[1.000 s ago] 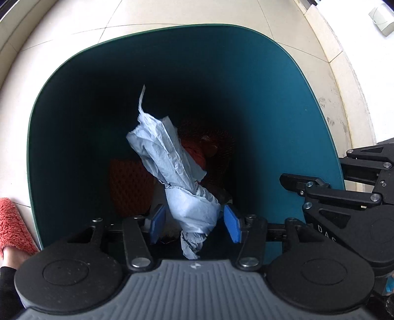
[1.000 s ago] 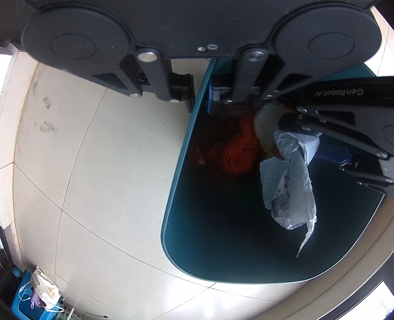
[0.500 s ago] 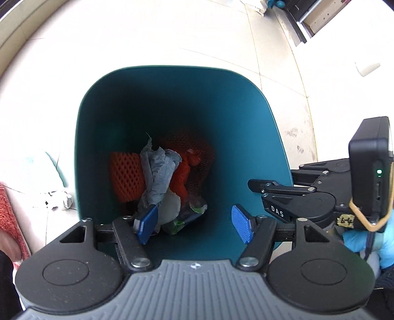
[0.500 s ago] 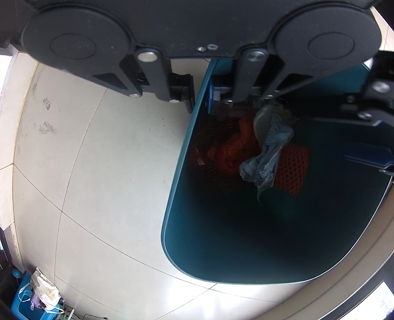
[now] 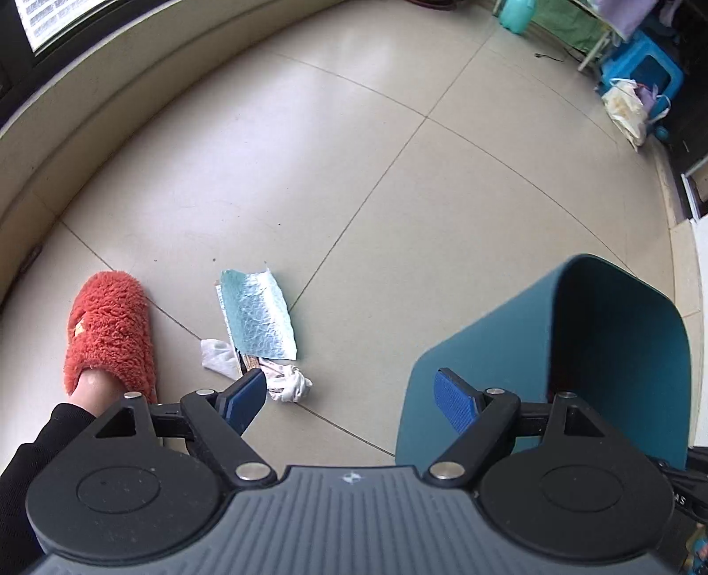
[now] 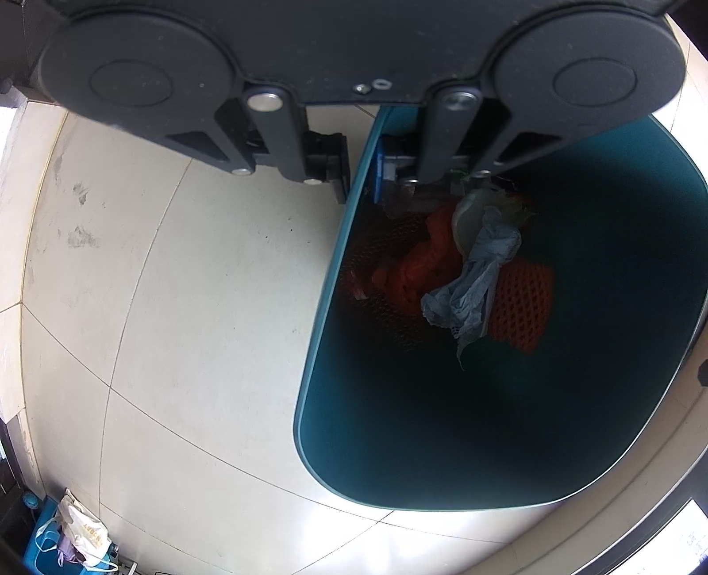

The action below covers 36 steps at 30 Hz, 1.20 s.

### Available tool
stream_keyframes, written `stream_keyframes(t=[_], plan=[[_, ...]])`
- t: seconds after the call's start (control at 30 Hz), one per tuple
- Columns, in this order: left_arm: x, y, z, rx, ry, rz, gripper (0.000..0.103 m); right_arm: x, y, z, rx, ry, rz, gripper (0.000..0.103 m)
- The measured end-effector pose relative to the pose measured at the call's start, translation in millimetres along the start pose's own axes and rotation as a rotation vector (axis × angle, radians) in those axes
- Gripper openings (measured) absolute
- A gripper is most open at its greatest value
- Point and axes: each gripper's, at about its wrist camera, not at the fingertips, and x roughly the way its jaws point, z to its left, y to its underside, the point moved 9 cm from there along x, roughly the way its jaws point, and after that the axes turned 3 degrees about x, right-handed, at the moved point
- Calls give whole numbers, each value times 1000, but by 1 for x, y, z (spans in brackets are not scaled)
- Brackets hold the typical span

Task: Collect trash
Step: 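Move the left tool down to the teal bubble-wrap sheet, then close the left tool on the teal bubble-wrap sheet and lift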

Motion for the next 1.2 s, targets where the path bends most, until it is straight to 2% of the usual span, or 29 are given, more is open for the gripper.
stream_keyframes(t=[0.1,0.27,0.4,0.53,0.8,0.97,1.0,1.07,1.13,1.2], plan=[[36,-10,20,-77,13,48,83,0,0,-2,12,-14,2,11],[86,-27,42,-105,-17,94,83,3,0,-4,16,-28,15,12],[145,-34,62,-114,-128,145,83,9,1,-7,15,-45,43,13],[189,-36,71,-126,-165,197,83,16,2,-11,39,-71,71,13],[250,-33,84,-118,-257,273,83,24,-3,-20,90,-102,108,15],[260,-39,95,-146,-251,273,82,26,-7,-29,96,-106,118,15],[259,-40,97,-152,-251,267,80,27,-6,-28,99,-107,120,15],[255,-41,99,-149,-250,253,68,29,-7,-29,107,-107,124,15],[247,-43,102,-140,-267,240,31,30,-7,-28,108,-103,126,15],[243,-41,106,-152,-263,246,21,31,-7,-28,101,-94,125,15]])
